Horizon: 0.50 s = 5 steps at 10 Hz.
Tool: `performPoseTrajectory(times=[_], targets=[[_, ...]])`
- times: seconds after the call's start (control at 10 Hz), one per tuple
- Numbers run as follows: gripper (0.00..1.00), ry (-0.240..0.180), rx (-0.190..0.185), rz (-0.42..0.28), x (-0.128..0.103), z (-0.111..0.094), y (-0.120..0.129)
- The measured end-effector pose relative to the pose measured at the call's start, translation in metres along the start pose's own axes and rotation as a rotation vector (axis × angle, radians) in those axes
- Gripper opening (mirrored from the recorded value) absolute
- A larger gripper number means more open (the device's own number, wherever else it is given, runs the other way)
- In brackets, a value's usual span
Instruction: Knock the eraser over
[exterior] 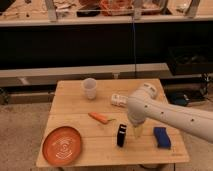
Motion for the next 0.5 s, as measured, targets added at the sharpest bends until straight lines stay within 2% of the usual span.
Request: performPoseTrajectory(times=[0.5], targets=[[0.80, -0.018, 0.001, -0.047, -0.029, 0.007, 0.001]])
